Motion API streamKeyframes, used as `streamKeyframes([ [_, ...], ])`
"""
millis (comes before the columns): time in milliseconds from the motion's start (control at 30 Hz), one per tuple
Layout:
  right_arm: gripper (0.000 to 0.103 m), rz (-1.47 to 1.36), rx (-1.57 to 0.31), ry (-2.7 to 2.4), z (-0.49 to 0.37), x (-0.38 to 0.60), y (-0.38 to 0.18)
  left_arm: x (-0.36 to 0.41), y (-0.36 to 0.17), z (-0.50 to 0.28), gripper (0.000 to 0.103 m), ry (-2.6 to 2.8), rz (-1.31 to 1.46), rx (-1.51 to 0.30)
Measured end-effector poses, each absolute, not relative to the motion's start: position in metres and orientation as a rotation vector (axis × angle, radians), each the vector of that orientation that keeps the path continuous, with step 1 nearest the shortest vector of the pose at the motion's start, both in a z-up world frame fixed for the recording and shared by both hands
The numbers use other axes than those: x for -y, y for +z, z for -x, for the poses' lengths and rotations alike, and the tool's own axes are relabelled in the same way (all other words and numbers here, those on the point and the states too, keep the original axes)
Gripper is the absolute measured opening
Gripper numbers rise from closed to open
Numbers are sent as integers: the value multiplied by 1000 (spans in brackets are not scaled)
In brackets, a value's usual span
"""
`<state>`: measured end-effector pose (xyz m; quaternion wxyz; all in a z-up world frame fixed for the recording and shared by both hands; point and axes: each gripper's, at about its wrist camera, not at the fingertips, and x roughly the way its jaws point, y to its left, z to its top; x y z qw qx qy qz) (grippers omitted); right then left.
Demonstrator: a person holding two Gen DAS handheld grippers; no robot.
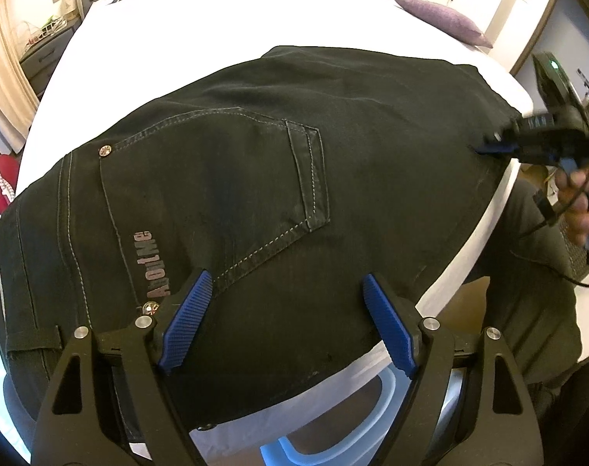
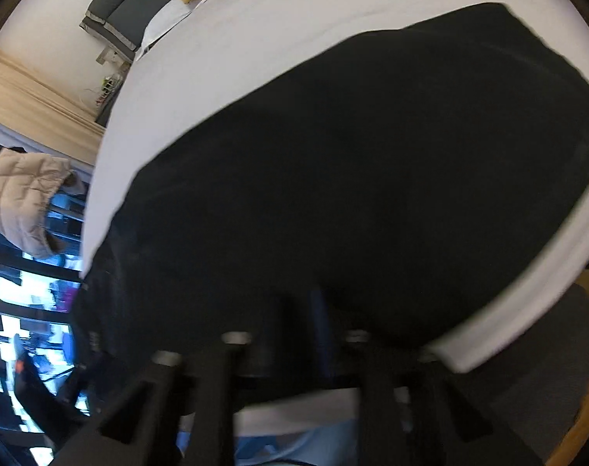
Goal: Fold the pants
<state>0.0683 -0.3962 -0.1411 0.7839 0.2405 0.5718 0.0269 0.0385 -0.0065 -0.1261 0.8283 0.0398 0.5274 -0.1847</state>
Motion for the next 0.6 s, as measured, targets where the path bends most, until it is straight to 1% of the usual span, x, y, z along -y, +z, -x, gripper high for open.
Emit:
streamKeyframes([
  [133, 0, -597, -1264, 3, -43, 428, -138, 2, -126, -34, 80, -405, -77, -1125],
  [167, 8, -536, -1262, -63, -36, 431, -129, 1, -126, -32, 80, -408, -86, -1128],
  [200, 12, -526, -1255, -90, -34, 436, -125, 0, -126, -30, 80, -412, -90, -1128],
  [233, 12, -585, -1243, -75, -29, 442, -123, -1, -126, -29, 80, -414, -89, -1127],
  [267, 13, -706, -1215, -16, -24, 449, -121, -2, -126, -28, 80, -414, -83, -1126],
  [300, 24, -808, -1179, 36, -20, 455, -120, -2, -126, -27, 80, -414, -80, -1126],
  [333, 38, -855, -1157, 53, -19, 457, -120, -2, -126, -27, 80, -411, -77, -1126],
  [367, 42, -907, -1135, 79, -18, 458, -121, -2, -126, -28, 80, -405, -77, -1128],
  [400, 44, -971, -1125, 103, -18, 459, -127, -1, -126, -28, 80, -401, -78, -1128],
  [600, 44, -1156, -1139, 118, -15, 460, -159, -1, -126, -28, 80, -400, -62, -1129],
])
